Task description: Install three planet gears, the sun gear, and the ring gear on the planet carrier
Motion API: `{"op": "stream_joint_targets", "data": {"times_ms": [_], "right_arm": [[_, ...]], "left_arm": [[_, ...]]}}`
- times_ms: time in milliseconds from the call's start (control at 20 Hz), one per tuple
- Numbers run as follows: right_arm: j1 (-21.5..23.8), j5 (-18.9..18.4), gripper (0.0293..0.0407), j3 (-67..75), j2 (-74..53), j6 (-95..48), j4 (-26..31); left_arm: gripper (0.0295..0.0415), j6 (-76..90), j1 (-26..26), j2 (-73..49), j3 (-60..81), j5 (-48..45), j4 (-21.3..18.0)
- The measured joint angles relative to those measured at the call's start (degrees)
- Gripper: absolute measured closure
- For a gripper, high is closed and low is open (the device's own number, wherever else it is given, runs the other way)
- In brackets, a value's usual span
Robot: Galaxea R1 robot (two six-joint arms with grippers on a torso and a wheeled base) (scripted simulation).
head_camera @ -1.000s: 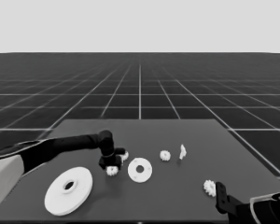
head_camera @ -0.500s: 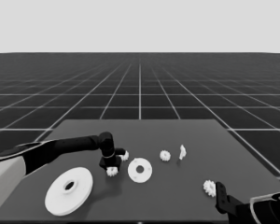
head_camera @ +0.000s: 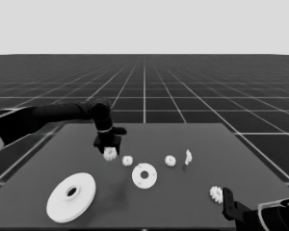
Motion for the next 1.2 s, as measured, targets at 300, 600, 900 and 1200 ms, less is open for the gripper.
{"op": "stream_joint_targets", "data": {"times_ms": [300, 600, 900, 1200], "right_arm": [[0.0, 0.0, 0.0315, 0.0, 0.0, 0.0, 0.0], [0.0, 0.0, 0.0315, 0.0, 0.0, 0.0, 0.0], [0.0, 0.0, 0.0315, 0.0, 0.0, 0.0, 0.0], [0.0, 0.0, 0.0315, 0.0, 0.0, 0.0, 0.0]], "left_arm": [[0.0398, -7.1, -1.8, 5.6, 0.2, 0.1, -1.8], [0.0398, -14.8, -2.0, 17.6, -2.7, -0.2, -2.1], [0.0398, -12.4, 17.1, 18.5, -6.3, -0.6, 17.2], [0.0399, -9.5, 21.4, 19.3, -10.4, -2.1, 21.2]]}}
